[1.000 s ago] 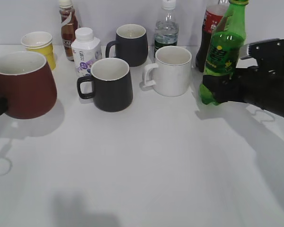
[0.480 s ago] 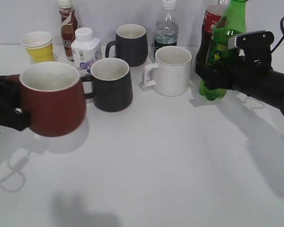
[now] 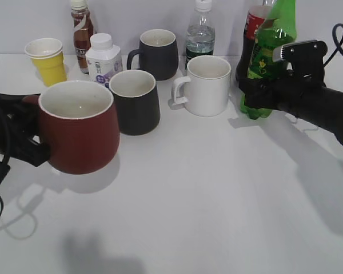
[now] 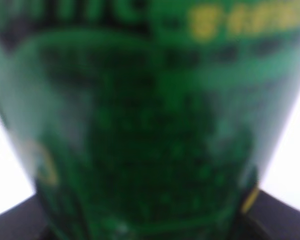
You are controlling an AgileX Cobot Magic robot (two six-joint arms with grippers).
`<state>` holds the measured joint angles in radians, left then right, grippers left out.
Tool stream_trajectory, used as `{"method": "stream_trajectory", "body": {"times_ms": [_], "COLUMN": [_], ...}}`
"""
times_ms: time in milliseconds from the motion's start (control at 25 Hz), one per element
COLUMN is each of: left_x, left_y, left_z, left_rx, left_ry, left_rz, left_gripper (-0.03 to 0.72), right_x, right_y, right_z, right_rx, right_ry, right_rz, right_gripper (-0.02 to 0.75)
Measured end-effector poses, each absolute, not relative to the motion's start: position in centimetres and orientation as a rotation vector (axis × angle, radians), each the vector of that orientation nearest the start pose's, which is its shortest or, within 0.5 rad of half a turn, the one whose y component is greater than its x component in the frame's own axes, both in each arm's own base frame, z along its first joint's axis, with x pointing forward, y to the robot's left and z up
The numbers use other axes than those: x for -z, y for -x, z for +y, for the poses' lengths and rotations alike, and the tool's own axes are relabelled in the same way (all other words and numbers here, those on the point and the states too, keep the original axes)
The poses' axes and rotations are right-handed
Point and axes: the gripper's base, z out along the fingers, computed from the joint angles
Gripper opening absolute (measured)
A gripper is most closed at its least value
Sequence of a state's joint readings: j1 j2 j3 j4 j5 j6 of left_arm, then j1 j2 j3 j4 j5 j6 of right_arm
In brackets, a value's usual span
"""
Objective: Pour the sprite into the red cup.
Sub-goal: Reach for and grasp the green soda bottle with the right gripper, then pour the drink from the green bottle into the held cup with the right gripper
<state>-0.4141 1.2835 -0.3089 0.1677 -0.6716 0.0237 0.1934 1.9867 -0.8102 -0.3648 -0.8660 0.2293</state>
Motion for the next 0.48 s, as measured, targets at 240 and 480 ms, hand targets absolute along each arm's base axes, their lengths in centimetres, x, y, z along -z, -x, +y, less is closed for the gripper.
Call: {"method": "stream_trajectory", "body": {"times_ms": [240,480], "left_x": [-20.5,-20.4], "left_y": [-19.8,-20.0], "left_z": [-9.8,-10.0], "left_rx": [0.299,0.31], "left_ry": [-0.556,-0.566], "left_rz": [1.704,1.675], "left_gripper": [0.078,0.078], "right_x": [-14.0,-18.8], "right_y": [-35.5,-34.5], "right_z": [9.5,9.8], "right_rx": [-0.362,-0.35], "right_ry": [0.406,0.496], "right_rz": [1.806,1.674], "right_gripper": [0.407,0.407]}}
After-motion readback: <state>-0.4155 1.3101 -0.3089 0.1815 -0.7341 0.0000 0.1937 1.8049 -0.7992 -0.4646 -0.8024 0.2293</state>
